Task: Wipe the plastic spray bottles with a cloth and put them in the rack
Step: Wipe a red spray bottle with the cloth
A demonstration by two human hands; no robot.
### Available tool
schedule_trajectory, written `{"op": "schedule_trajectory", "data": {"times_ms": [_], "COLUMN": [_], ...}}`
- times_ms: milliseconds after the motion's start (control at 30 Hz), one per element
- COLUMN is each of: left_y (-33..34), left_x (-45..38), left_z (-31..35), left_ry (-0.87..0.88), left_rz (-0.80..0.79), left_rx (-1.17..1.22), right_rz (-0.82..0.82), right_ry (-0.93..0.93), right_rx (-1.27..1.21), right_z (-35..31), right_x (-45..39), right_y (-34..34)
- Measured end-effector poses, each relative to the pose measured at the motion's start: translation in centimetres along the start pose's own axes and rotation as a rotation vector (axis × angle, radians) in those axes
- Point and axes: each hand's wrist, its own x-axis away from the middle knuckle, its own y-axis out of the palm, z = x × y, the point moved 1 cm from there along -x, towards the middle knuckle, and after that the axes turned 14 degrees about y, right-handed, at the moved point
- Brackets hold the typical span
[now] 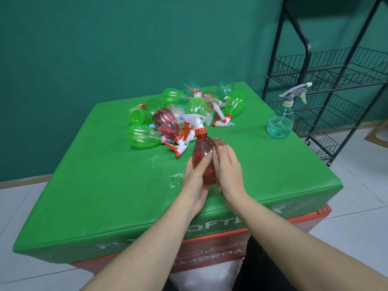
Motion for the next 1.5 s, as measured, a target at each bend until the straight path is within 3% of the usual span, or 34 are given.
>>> {"op": "schedule_trajectory", "data": {"times_ms": [67, 200, 467, 667, 867, 1067, 1233, 1500], "left_y": [1.1, 3.4, 5.2, 5.7, 5.9, 7.6, 9.7, 15.4], "left_x": [-0.2, -0.5, -1.0, -1.7, -2.6, -4.2, -5.9, -8.7], "left_z": [-0.2, -0.3, -0.7, -1.1, -1.6, -2.3, -4.1, -10.1], "left_ry": [0.004, 0.023, 0.236, 0.348, 0.372, 0.343, 0.314, 0.271], "left_rz": [0.013, 0.025, -0.113, -0.176, -0.244, -0.134, -0.098, -0.211], "left_rx": [0.033, 0.022, -0.346, -0.482, -0.621, -0.677, -0.721, -0.816], "right_rz": [0.053, -0.073, -0.18, -0.101, -0.041, 0.036, 0.094, 0.141], "right_ry": [0.107, 0.391, 0.535, 0.574, 0.591, 0.519, 0.478, 0.425], "right_rx": [-0.105, -0.418, -0.628, -0.631, -0.441, -0.193, -0.293, -0.435], "right_z": [-0.3, -0.5, -2.3, -1.5, -0.1, 0.0, -0.7, -2.5], "right_x": [-0.4, -0.4, -1.6, -2.5, -2.8, -4.0, -5.3, -7.7], "right_y": [-0.6, -1.4, -3.7, -5.2, -7.0, -11.3, -16.8, -24.6]}}
